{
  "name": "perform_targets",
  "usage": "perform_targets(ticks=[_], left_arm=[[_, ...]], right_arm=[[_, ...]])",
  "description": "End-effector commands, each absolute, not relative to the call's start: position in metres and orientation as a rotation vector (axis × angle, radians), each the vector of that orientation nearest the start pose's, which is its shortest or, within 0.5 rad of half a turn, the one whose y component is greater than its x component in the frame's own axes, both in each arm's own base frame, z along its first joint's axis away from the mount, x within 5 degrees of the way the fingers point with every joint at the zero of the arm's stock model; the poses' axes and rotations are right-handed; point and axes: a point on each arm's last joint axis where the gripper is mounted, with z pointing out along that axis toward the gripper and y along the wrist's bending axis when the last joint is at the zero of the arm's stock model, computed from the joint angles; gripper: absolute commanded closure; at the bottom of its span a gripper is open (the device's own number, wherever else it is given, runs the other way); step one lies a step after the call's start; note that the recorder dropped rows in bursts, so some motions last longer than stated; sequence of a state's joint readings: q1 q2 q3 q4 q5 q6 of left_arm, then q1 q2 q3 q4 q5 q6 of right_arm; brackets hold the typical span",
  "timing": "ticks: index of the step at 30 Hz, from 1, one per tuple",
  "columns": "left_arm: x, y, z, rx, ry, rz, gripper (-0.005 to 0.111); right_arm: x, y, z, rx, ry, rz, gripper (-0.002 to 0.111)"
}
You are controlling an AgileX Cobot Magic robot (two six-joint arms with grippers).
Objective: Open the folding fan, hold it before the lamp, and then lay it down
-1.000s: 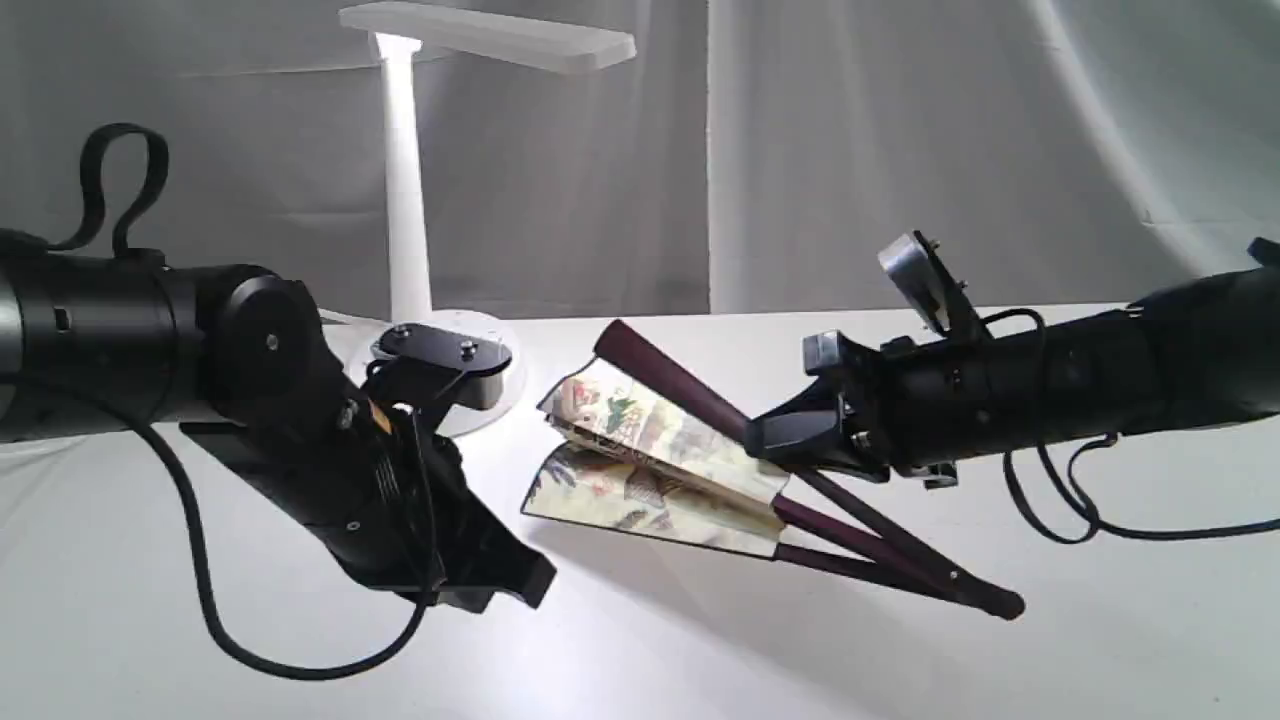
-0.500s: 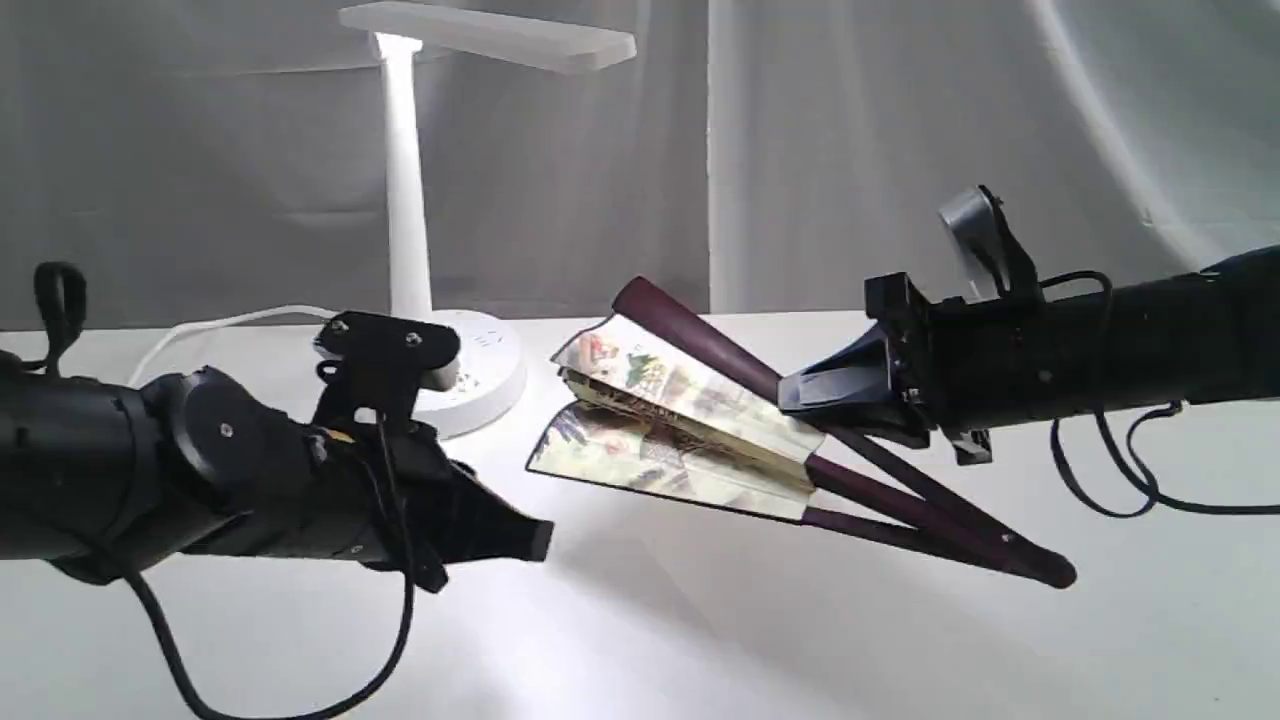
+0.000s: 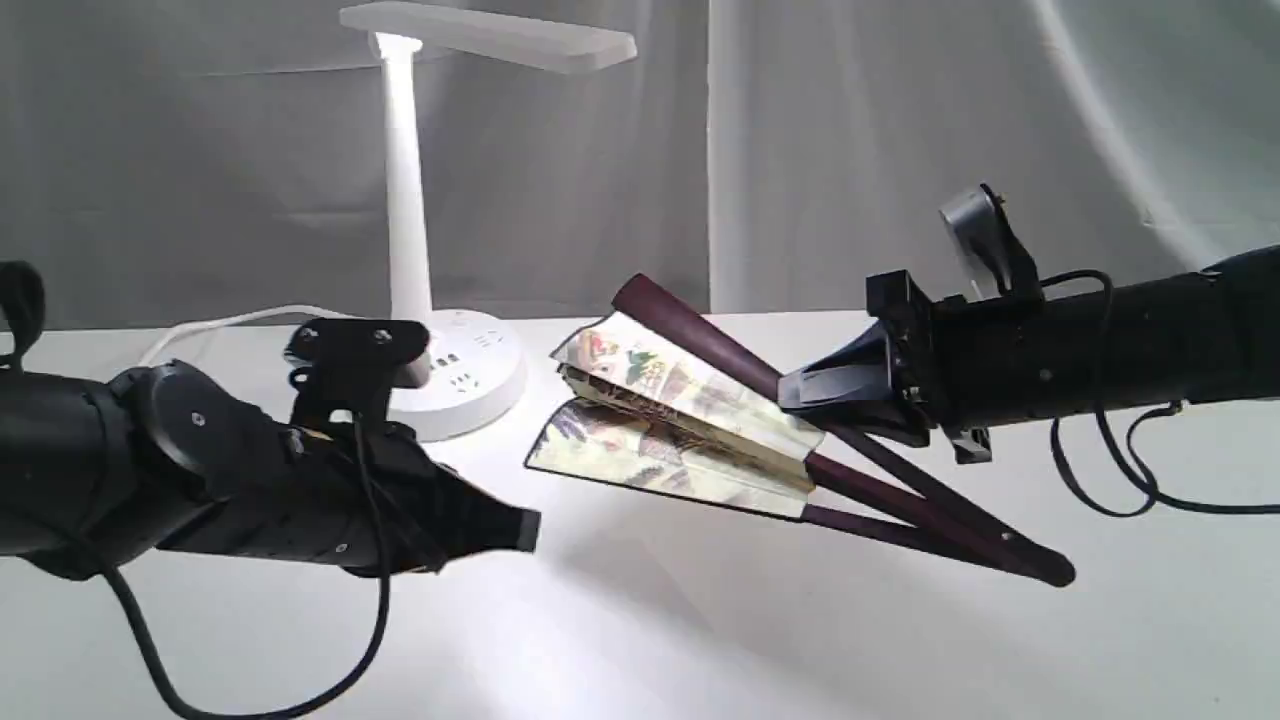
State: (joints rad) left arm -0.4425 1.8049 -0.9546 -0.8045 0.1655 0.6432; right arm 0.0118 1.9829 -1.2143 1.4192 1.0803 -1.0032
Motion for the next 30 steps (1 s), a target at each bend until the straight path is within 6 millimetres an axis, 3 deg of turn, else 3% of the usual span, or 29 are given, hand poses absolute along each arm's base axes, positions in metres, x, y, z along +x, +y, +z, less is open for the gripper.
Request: perform_targets(ticks=[1,6,14,17,22,26,30], left_arm=[[0.314,-0.173,0.165,0.605,2.432,-0.394,0.107],[0.309,-0.191,0.167,0.587,2.304,-0.318,0.107],[0.275,-0.223,0.166,0.507,1.987,-0.162,0.107],[0.267,-0.225,0.166,0.352,1.966,-0.233,0.107],[0.256,-0.224,0.162,0.086,1.946,-0.506,0.107],[0.249,-0.213,0.161,-0.174,1.831,-0.735,0.107],[0.247,-0.200,0.154,-0.385,1.829,-0.828,0.104]], right_arm=[[0.381,0.084,0.196,-0.138,2.307,1.461,0.108],[0.381,0.084,0.196,-0.136,2.304,1.466,0.108],[0.380,0.085,0.197,-0.146,2.301,1.484,0.108],[0.380,0.085,0.197,-0.146,2.301,1.484,0.108],[0.379,0.085,0.198,-0.151,2.297,1.497,0.108],[0.379,0.085,0.199,-0.151,2.283,1.515,0.108],[0.379,0.086,0.200,-0.148,2.276,1.523,0.108]])
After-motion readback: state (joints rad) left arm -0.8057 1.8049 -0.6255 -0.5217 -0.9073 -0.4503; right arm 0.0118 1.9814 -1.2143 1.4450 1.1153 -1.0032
